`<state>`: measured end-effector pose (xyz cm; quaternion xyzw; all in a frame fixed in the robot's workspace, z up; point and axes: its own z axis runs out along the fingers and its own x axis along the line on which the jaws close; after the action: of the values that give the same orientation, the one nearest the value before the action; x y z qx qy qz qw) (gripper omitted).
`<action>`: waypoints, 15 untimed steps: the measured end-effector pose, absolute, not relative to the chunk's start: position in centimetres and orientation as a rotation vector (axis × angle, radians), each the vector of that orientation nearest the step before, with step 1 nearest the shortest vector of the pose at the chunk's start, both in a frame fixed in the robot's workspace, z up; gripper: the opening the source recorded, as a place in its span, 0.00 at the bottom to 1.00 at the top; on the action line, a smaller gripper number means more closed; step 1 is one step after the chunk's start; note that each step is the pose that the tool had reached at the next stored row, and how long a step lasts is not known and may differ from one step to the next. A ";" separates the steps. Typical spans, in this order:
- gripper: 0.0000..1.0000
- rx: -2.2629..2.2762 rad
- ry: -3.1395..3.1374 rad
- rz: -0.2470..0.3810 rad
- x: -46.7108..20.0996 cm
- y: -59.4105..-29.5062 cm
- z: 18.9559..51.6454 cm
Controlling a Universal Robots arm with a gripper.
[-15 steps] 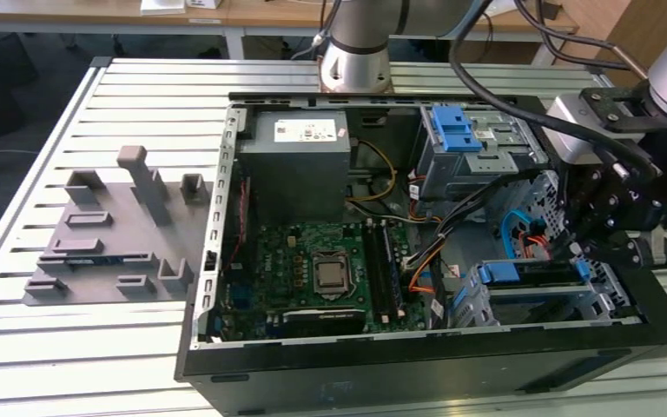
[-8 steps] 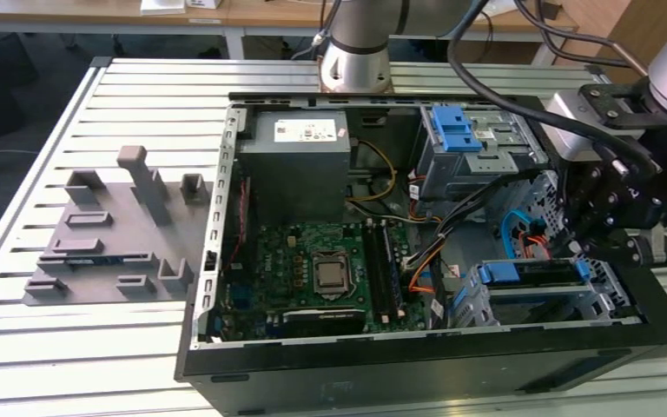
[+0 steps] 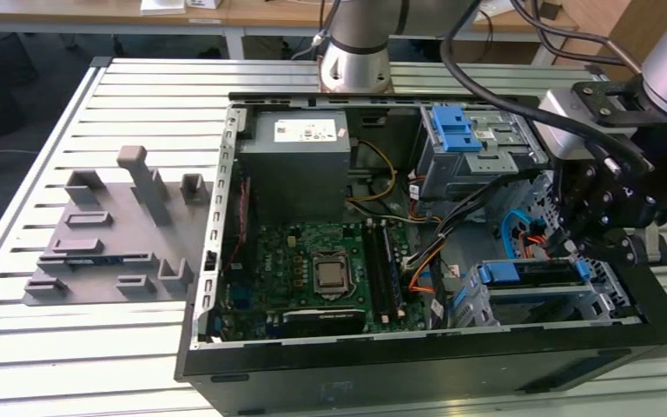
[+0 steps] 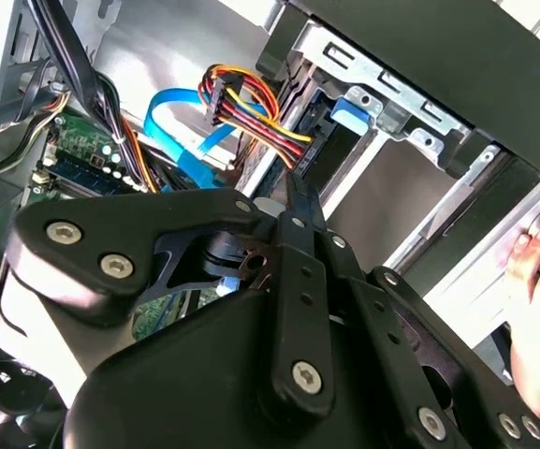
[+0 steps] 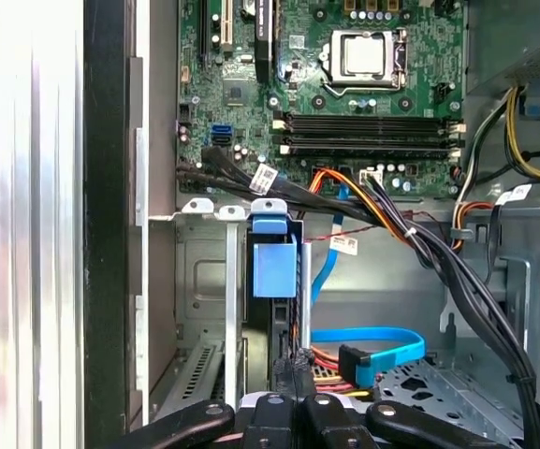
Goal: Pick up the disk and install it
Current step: 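Insert the second disk wire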
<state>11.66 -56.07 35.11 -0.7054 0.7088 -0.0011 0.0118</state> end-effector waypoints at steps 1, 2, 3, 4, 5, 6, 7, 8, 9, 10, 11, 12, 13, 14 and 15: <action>0.11 -2.200 2.210 -0.004 11.6 -56.1 35.2; 0.11 -2.200 2.210 -0.004 11.5 -56.1 35.2; 0.11 -2.199 2.210 -0.003 11.4 -56.1 35.3; 0.11 -2.199 2.210 -0.003 11.3 -56.1 35.4; 0.11 -2.199 2.210 -0.003 11.2 -56.1 35.4; 0.11 -2.199 2.210 -0.003 11.1 -56.1 35.4; 0.11 -2.199 2.210 -0.003 10.9 -56.1 35.5; 0.11 -2.199 2.210 -0.002 10.7 -56.1 35.5; 0.11 -2.199 2.210 -0.002 10.6 -56.1 35.5; 0.11 -2.199 2.209 -0.002 10.5 -56.1 35.6; 0.11 -2.199 2.209 -0.002 10.4 -56.1 35.8; 0.11 -2.199 2.209 -0.002 10.3 -56.1 35.9; 0.11 -2.199 2.209 -0.002 10.3 -56.1 36.2; 0.11 -2.199 2.209 -0.002 10.2 -56.1 36.4; 0.11 -2.199 2.209 -0.002 10.1 -56.1 36.5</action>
<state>10.14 -56.07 36.47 -0.7053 0.7088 -0.0005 0.0123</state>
